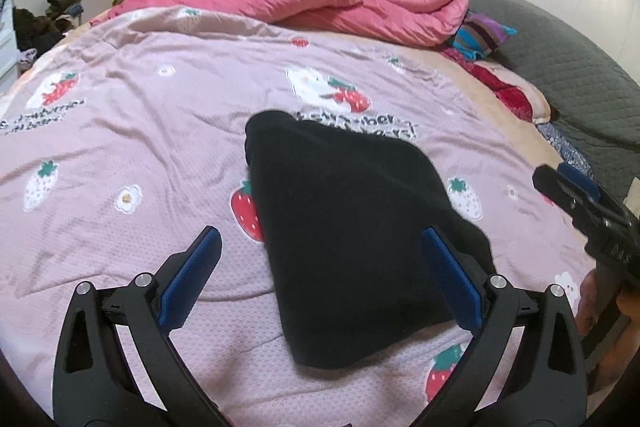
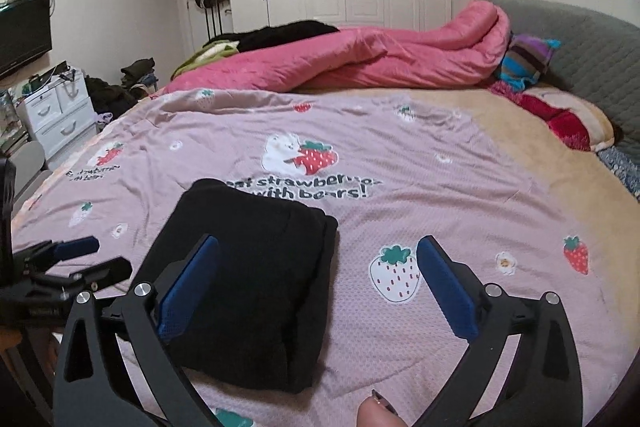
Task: Fold small clothes
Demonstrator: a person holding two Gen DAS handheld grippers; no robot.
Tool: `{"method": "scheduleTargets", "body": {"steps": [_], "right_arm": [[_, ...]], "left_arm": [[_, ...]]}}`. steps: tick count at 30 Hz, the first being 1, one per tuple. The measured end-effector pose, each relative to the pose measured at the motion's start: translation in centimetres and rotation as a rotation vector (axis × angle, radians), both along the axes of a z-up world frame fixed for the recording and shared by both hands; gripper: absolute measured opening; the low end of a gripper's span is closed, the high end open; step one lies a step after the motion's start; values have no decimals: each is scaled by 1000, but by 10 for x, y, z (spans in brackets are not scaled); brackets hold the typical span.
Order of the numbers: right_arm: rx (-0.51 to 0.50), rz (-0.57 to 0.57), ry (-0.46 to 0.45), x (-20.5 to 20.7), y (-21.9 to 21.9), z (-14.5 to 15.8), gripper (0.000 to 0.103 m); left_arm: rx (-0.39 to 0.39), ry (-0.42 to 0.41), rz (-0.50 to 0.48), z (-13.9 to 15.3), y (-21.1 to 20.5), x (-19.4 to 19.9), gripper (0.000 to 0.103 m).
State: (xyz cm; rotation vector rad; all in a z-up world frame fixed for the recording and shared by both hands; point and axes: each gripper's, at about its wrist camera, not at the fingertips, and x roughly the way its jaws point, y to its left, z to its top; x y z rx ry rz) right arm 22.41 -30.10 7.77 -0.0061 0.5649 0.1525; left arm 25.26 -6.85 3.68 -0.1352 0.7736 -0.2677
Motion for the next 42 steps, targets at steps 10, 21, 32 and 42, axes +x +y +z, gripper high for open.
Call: {"method": "scheduleTargets", "body": {"steps": [10,21,32,42], "right_arm": [[-12,16,-87,-48,12,18,99],[16,1,-137,-99,13,20,99],[60,-39,-135,-144,9,1,99],[68,-51,-100,-174,16,-34,99]], "left_arm": [[16,-71,6,24,9,-28,94],[18,-138,4,39,23,-72,94],[26,-161,4,27,36,-118,94],[39,-141,-1,-5,42,-141,94]]}}
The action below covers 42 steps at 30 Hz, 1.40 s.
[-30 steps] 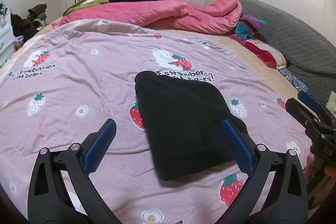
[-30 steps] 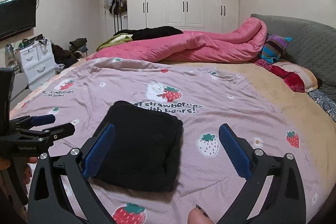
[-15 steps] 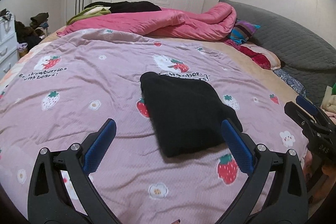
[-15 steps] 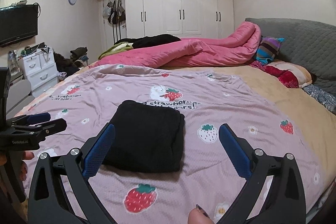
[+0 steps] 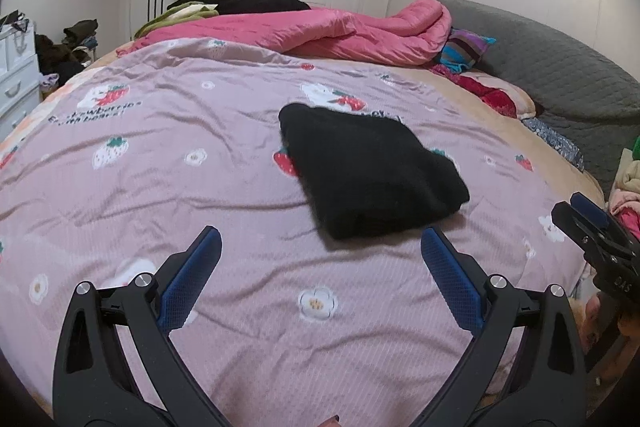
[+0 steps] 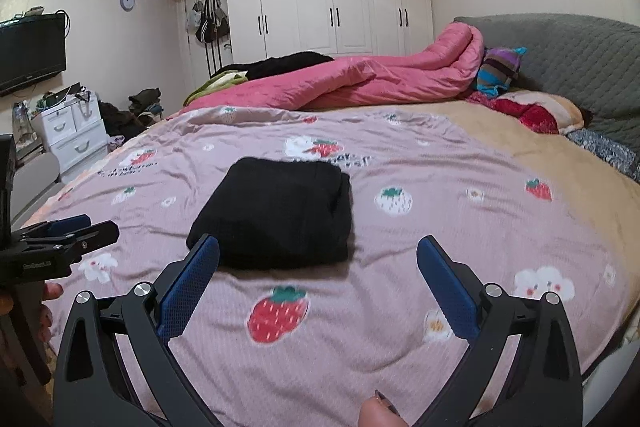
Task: Fold small clothes
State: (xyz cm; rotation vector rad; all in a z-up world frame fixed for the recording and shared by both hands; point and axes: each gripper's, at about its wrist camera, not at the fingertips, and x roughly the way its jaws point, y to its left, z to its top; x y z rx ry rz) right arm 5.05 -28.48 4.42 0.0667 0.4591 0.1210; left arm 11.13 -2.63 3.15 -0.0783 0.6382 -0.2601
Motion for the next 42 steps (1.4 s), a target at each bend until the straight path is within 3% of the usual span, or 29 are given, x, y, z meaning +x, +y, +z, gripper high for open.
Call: {"method": "scheduleTargets", "body": {"steps": [11,14,42], "right_arm": [[26,-12,80,-10,8,-57,99],[-9,-20,91,-9,12,-68,99],[-34,-35,133,2,12,-79,99]], "left_arm": [[19,54,2,-38,3,-16,94],[27,56,-2,-39,1,-16,94],[61,88,17,-55,-1,-12,94]]}}
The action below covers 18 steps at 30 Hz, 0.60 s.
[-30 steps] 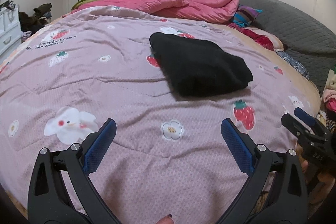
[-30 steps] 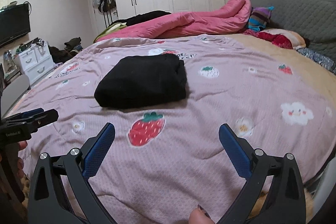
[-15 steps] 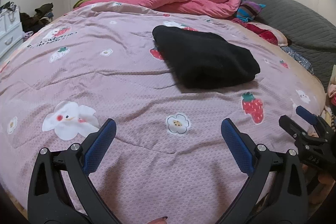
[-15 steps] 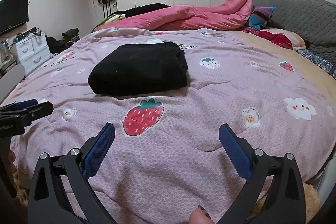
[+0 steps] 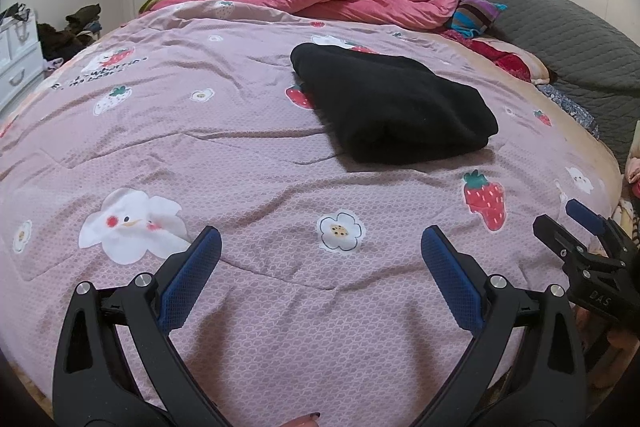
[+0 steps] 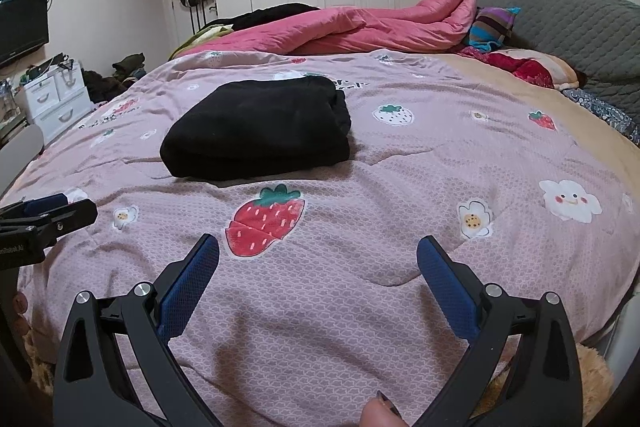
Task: Fold small clothes
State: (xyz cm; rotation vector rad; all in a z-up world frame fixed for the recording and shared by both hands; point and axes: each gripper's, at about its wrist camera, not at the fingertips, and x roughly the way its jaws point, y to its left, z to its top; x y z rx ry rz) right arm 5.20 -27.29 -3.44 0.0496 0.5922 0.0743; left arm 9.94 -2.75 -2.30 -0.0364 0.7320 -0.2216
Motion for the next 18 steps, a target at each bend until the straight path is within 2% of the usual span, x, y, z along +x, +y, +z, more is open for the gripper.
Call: {"method": "scheduleTargets", "body": {"steps": [18], "right_arm": [[-5,4,0,0,0,0,99]], "left_arm": [[8,3,-4,1,-1,-2,94]]}}
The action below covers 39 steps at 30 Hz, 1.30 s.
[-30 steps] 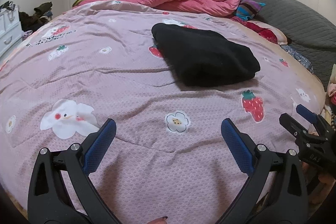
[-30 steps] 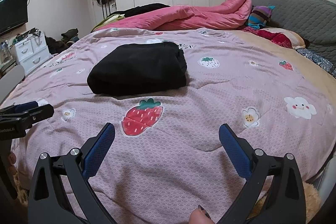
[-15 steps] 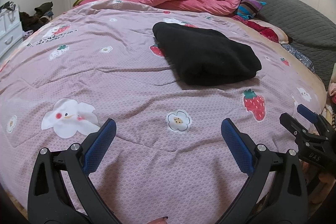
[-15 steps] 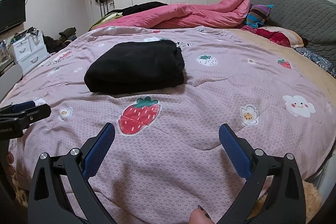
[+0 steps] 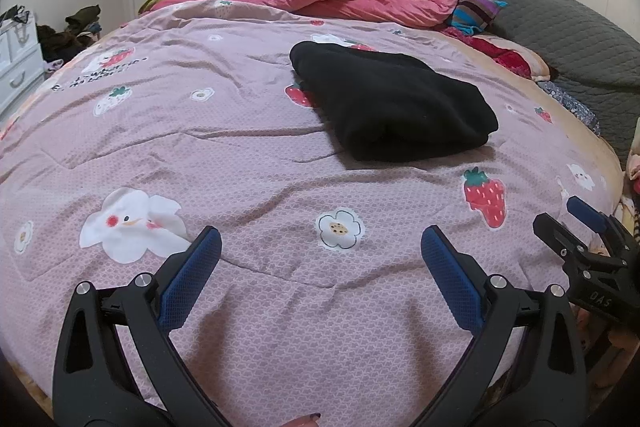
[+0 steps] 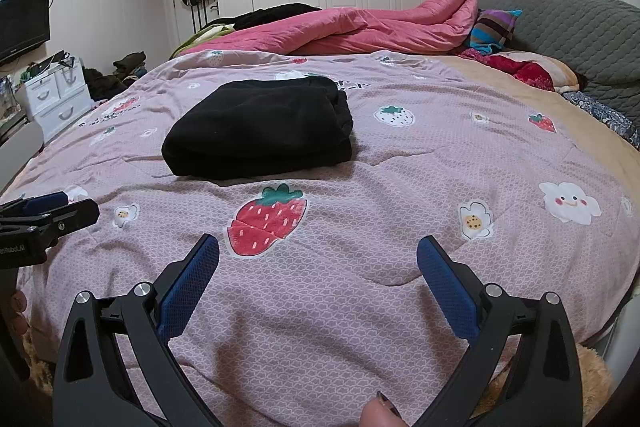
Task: Fold small clothes
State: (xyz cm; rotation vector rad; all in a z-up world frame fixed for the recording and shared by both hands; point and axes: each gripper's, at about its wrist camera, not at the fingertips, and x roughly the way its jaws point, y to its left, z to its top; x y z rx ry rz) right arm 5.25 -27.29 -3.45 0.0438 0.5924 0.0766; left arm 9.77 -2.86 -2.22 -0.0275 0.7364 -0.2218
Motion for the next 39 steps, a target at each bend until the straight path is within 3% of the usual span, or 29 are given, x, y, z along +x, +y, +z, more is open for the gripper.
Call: {"method": "scheduleTargets", "body": {"steps": [27,39], "right_arm": [[-4,-1,2,0,0,0,99],[20,-25,11,-6,-5,5,99]], "left_arm": [[24,6,5,-2,-3,1,94],[-23,42,-8,-2,-2,3,94]]}}
